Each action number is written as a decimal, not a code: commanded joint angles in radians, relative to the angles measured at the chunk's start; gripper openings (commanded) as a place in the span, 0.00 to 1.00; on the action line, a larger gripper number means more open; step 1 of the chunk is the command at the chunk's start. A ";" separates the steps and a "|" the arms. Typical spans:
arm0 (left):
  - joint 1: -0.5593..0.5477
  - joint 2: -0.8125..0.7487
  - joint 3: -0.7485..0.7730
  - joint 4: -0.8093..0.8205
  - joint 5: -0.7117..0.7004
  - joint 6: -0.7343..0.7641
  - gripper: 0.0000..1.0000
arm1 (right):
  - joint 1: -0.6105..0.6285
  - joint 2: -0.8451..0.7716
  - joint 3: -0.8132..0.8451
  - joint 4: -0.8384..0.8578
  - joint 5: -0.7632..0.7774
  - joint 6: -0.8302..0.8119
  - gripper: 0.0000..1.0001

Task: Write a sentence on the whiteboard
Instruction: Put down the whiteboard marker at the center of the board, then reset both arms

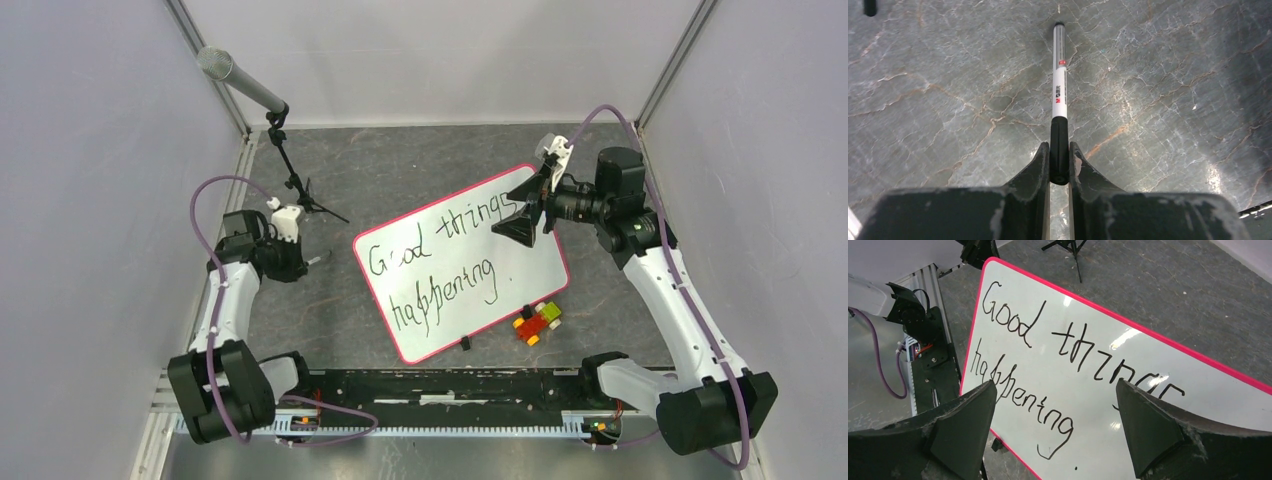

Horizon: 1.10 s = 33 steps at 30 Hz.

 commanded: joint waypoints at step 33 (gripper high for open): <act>0.243 0.342 0.610 -0.493 0.241 0.167 1.00 | -0.419 0.093 0.114 -0.361 0.074 -0.453 0.98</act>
